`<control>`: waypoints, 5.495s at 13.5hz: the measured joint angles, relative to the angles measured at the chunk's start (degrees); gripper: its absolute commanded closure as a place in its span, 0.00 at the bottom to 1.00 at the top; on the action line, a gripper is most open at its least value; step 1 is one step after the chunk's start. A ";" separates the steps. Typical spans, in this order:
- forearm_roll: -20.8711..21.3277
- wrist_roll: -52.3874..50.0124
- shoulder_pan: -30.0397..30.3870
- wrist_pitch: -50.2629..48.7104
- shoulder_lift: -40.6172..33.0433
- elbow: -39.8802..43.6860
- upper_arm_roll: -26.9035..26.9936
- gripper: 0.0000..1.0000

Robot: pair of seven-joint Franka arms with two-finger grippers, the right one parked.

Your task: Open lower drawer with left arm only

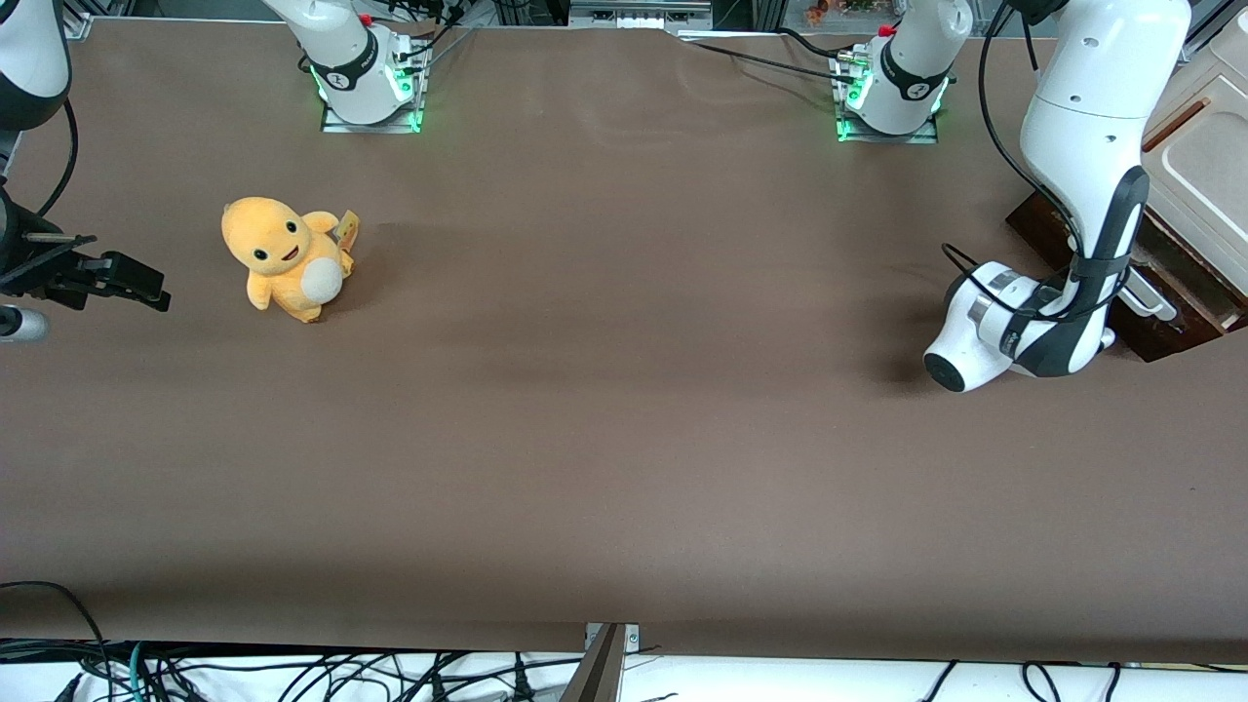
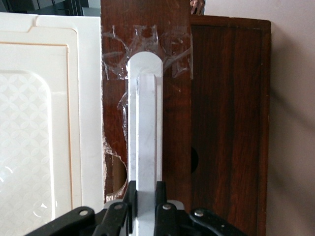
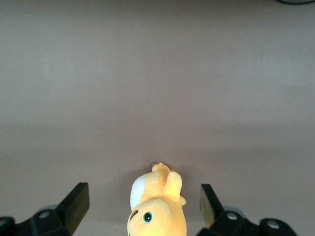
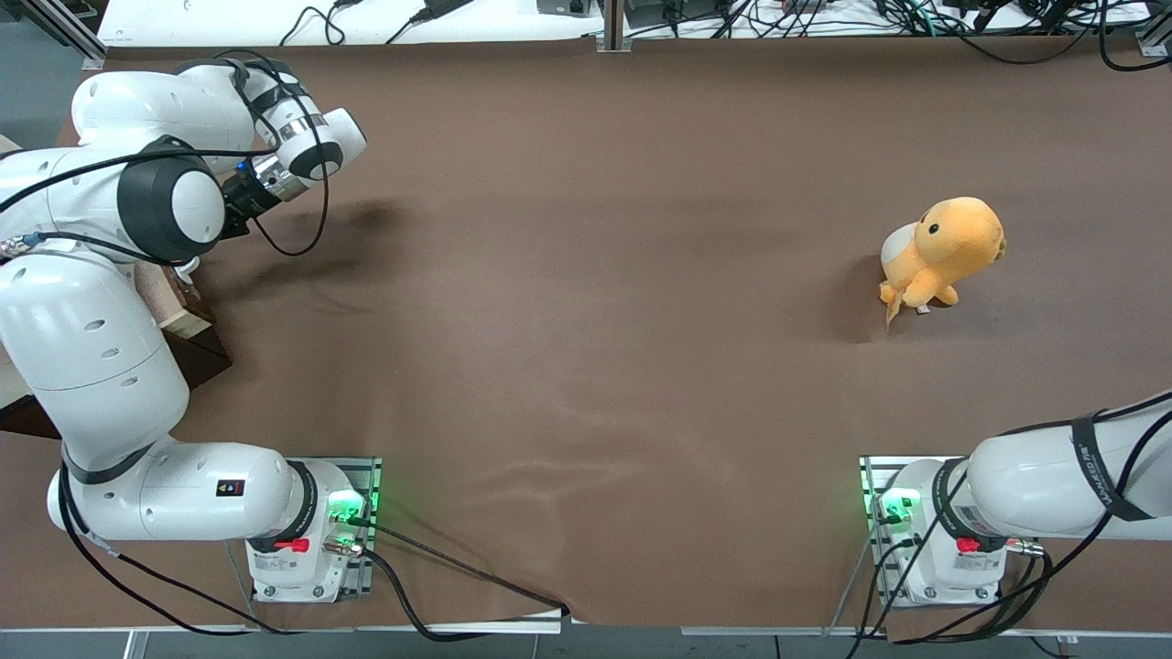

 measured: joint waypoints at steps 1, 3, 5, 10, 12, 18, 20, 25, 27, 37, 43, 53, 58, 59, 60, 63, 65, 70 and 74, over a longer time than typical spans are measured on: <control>0.00 0.00 -0.30 -0.01 0.00 0.04 -0.01 1.00; 0.00 0.00 -0.97 -0.02 0.00 0.11 -0.02 1.00; -0.01 0.00 -1.69 -0.04 0.00 0.12 -0.03 1.00; -0.72 0.00 -2.96 -0.22 0.09 0.69 -0.09 1.00; -0.73 0.00 -3.26 -0.23 0.16 0.76 -0.06 1.00; -1.81 0.20 -4.67 -1.31 1.24 3.00 0.11 1.00; -1.83 0.20 -4.93 -1.40 1.50 3.25 0.13 1.00; -1.87 0.20 -5.05 -1.40 1.51 3.32 0.15 1.00; -1.87 0.20 -5.07 -1.40 1.55 3.34 0.16 1.00; -3.00 -0.04 -5.51 -1.45 1.82 3.43 -0.02 0.00; -3.43 -0.04 -6.61 -2.43 1.95 3.65 -0.01 0.00; -6.45 6.63 -6.49 -2.44 0.22 5.55 -6.06 0.00; -17.24 18.09 -6.52 -1.19 -3.18 13.68 -9.78 0.00; -19.79 20.78 -6.52 -1.19 -3.45 16.36 -9.95 0.00; -21.87 23.27 -6.49 -1.19 -3.59 18.72 -9.96 0.00; -27.61 29.15 -6.43 -1.02 -3.73 23.80 -9.97 0.00; -30.74 30.45 -6.45 0.21 -3.75 26.19 -10.07 0.00; -37.46 38.93 -6.01 8.49 -3.74 26.94 -10.10 0.00; -42.83 47.44 -2.08 16.44 -3.74 27.17 -10.01 0.00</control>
